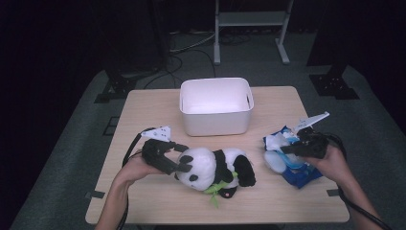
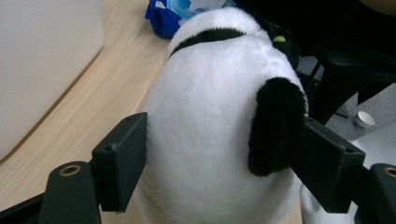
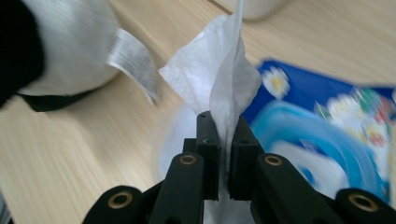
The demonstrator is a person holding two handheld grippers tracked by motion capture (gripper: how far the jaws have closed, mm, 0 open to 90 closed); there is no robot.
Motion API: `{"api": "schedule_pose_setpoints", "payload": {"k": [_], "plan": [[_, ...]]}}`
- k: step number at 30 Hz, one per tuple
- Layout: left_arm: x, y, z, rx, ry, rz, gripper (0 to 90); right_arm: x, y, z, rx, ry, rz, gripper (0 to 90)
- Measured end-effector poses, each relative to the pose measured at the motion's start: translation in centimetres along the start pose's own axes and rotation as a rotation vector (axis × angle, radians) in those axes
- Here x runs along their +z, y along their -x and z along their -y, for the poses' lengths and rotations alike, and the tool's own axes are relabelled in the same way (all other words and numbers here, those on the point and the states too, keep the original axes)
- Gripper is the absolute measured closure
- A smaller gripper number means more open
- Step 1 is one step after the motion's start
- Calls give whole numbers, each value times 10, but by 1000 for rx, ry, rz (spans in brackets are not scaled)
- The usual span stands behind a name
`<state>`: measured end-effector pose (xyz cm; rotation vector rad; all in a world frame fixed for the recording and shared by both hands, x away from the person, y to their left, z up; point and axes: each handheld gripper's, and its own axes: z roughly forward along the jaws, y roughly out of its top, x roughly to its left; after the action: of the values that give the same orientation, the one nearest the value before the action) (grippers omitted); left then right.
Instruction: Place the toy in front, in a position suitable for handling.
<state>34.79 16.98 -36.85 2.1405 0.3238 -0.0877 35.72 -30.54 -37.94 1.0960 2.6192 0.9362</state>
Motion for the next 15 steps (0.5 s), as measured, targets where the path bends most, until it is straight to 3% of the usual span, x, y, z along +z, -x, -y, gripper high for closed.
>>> {"api": "schedule_pose_setpoints", "payload": {"k": [8, 12, 15], "plan": [[14, -6, 8, -16, -49, 8, 242, 9, 27, 29, 106, -11, 22, 800], [17, -12, 13, -46, -27, 6, 241, 9, 28, 32, 122, -2, 25, 749], [16, -12, 13, -47, -26, 2, 241, 3, 26, 29, 109, 5, 35, 706]]}}
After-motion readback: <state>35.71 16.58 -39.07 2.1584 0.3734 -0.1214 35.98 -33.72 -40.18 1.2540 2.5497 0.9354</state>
